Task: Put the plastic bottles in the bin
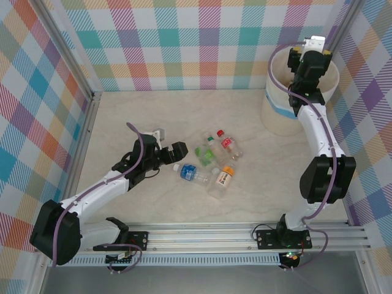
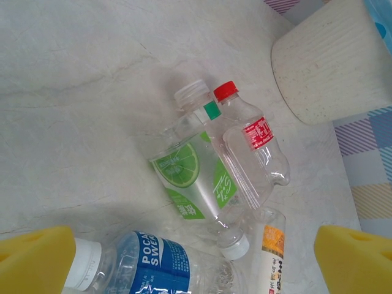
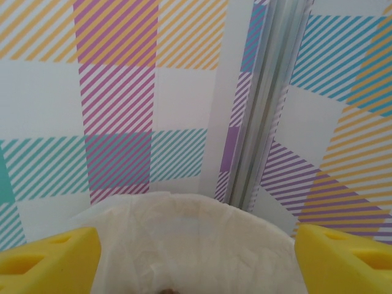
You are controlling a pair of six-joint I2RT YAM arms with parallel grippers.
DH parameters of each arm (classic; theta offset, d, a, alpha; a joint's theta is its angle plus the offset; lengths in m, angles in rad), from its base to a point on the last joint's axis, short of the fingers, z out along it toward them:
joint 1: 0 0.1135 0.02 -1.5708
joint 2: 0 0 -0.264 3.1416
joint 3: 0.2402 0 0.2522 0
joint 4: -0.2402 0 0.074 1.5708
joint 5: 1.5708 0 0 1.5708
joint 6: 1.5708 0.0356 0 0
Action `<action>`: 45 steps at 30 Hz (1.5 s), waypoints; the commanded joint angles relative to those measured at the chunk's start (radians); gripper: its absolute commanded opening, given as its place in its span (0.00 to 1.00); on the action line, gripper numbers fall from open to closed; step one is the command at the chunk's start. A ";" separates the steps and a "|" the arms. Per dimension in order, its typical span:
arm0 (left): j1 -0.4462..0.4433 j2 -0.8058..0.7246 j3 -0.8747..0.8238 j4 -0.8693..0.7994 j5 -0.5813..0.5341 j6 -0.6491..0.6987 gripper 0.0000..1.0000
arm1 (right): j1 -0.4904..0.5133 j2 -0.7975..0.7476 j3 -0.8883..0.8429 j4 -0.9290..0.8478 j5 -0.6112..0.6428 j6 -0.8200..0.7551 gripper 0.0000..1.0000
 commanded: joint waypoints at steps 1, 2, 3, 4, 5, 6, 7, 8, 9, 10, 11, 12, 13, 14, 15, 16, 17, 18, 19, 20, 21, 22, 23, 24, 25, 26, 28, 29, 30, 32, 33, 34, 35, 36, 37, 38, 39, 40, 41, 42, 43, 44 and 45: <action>-0.005 0.009 -0.011 -0.024 -0.032 -0.023 1.00 | -0.007 -0.030 0.034 -0.031 -0.005 -0.012 0.84; -0.005 0.012 -0.011 -0.030 -0.035 -0.026 1.00 | -0.007 -0.036 0.047 -0.080 -0.020 0.010 0.84; -0.005 0.015 -0.012 -0.033 -0.038 -0.031 1.00 | -0.004 -0.039 0.071 -0.150 -0.022 0.038 0.85; -0.004 0.017 -0.012 -0.037 -0.039 -0.036 1.00 | -0.003 -0.042 0.093 -0.219 -0.020 0.065 0.87; -0.005 0.021 -0.013 -0.040 -0.041 -0.041 1.00 | -0.004 -0.048 0.111 -0.306 -0.006 0.137 0.89; -0.005 0.024 -0.015 -0.041 -0.042 -0.046 1.00 | -0.004 -0.055 0.122 -0.383 0.007 0.185 0.92; -0.005 0.027 -0.017 -0.042 -0.045 -0.051 1.00 | -0.007 -0.062 0.126 -0.444 0.001 0.215 0.94; -0.005 0.031 -0.019 -0.042 -0.047 -0.059 1.00 | -0.006 -0.069 0.123 -0.504 -0.013 0.240 1.00; -0.005 0.035 -0.021 -0.041 -0.049 -0.066 1.00 | -0.006 -0.077 0.119 -0.559 -0.037 0.263 1.00; -0.005 0.039 -0.022 -0.041 -0.050 -0.069 1.00 | -0.006 -0.084 0.112 -0.598 -0.061 0.280 1.00; -0.003 0.044 -0.021 -0.040 -0.048 -0.073 1.00 | -0.006 -0.092 0.101 -0.635 -0.085 0.301 1.00; -0.003 0.048 -0.019 -0.042 -0.043 -0.075 1.00 | -0.008 -0.099 0.093 -0.664 -0.116 0.325 1.00; -0.003 0.053 -0.017 -0.046 -0.041 -0.077 1.00 | -0.010 -0.104 0.088 -0.685 -0.145 0.342 1.00; -0.003 0.059 -0.015 -0.051 -0.040 -0.077 1.00 | -0.009 -0.105 0.082 -0.705 -0.181 0.361 1.00; -0.003 0.062 -0.013 -0.055 -0.040 -0.077 1.00 | -0.010 -0.108 0.075 -0.710 -0.220 0.374 1.00; -0.003 0.066 -0.012 -0.060 -0.042 -0.080 1.00 | -0.010 -0.110 0.065 -0.707 -0.260 0.386 1.00; -0.003 0.071 -0.010 -0.066 -0.045 -0.087 1.00 | -0.009 -0.116 0.049 -0.687 -0.307 0.394 1.00; -0.003 0.075 -0.009 -0.078 -0.049 -0.100 1.00 | -0.010 -0.123 0.035 -0.661 -0.357 0.397 1.00; -0.003 0.079 -0.006 -0.088 -0.050 -0.117 1.00 | -0.009 -0.129 0.023 -0.641 -0.401 0.400 1.00; -0.002 0.085 -0.005 -0.097 -0.044 -0.134 1.00 | -0.010 -0.133 0.015 -0.615 -0.448 0.403 1.00; -0.002 0.091 -0.008 -0.095 -0.031 -0.150 1.00 | -0.010 -0.132 0.014 -0.600 -0.486 0.406 1.00; -0.002 0.097 -0.013 -0.091 -0.021 -0.165 1.00 | -0.009 -0.126 0.020 -0.593 -0.512 0.408 1.00; -0.002 0.104 -0.019 -0.087 -0.011 -0.181 1.00 | -0.010 -0.115 0.027 -0.583 -0.537 0.404 1.00; -0.003 0.110 -0.025 -0.082 -0.006 -0.194 1.00 | -0.009 -0.101 0.035 -0.570 -0.564 0.388 1.00; -0.002 0.116 -0.029 -0.079 -0.004 -0.203 1.00 | -0.009 -0.088 0.042 -0.557 -0.592 0.372 1.00; -0.002 0.122 -0.032 -0.076 -0.002 -0.211 1.00 | -0.010 -0.070 0.053 -0.543 -0.623 0.355 1.00; -0.002 0.135 -0.035 -0.070 0.009 -0.225 1.00 | -0.010 -0.035 0.087 -0.526 -0.672 0.332 1.00; -0.003 0.139 -0.033 -0.069 0.016 -0.231 1.00 | -0.009 -0.020 0.112 -0.523 -0.699 0.330 1.00; -0.002 0.144 -0.032 -0.066 0.025 -0.236 1.00 | -0.010 -0.006 0.138 -0.519 -0.731 0.328 1.00; -0.002 0.149 -0.033 -0.062 0.039 -0.247 1.00 | -0.010 0.004 0.176 -0.505 -0.811 0.339 1.00; -0.003 0.154 -0.033 -0.061 0.041 -0.256 1.00 | -0.010 -0.001 0.180 -0.484 -0.857 0.352 1.00; -0.003 0.157 -0.034 -0.060 0.046 -0.264 1.00 | -0.009 -0.010 0.173 -0.461 -0.898 0.364 1.00; -0.004 0.162 -0.036 -0.056 0.049 -0.273 1.00 | -0.010 -0.024 0.159 -0.431 -0.931 0.385 1.00; -0.003 0.166 -0.037 -0.050 0.054 -0.287 1.00 | -0.010 -0.042 0.142 -0.407 -0.957 0.406 1.00; -0.003 0.173 -0.039 -0.042 0.060 -0.300 1.00 | -0.010 -0.061 0.122 -0.387 -0.980 0.429 1.00; -0.003 0.180 -0.040 -0.030 0.071 -0.315 1.00 | -0.009 -0.085 0.094 -0.365 -1.010 0.453 1.00; -0.003 0.191 -0.040 -0.019 0.080 -0.334 1.00 | -0.009 -0.111 0.062 -0.339 -1.047 0.476 1.00; -0.003 0.201 -0.040 -0.008 0.088 -0.352 1.00 | -0.007 -0.135 0.033 -0.318 -1.092 0.491 1.00; -0.003 0.216 -0.041 0.005 0.100 -0.373 1.00 | -0.004 -0.159 0.002 -0.294 -1.153 0.500 1.00; -0.003 0.233 -0.039 0.020 0.113 -0.392 1.00 | 0.007 -0.185 -0.024 -0.284 -1.210 0.496 1.00; -0.004 0.246 -0.038 0.027 0.122 -0.412 1.00 | 0.021 -0.207 -0.046 -0.289 -1.238 0.479 1.00; -0.005 0.261 -0.035 0.022 0.122 -0.438 1.00 | 0.045 -0.235 -0.073 -0.309 -1.246 0.446 1.00; -0.006 0.273 -0.033 0.012 0.116 -0.461 0.99 | 0.076 -0.266 -0.100 -0.333 -1.240 0.398 1.00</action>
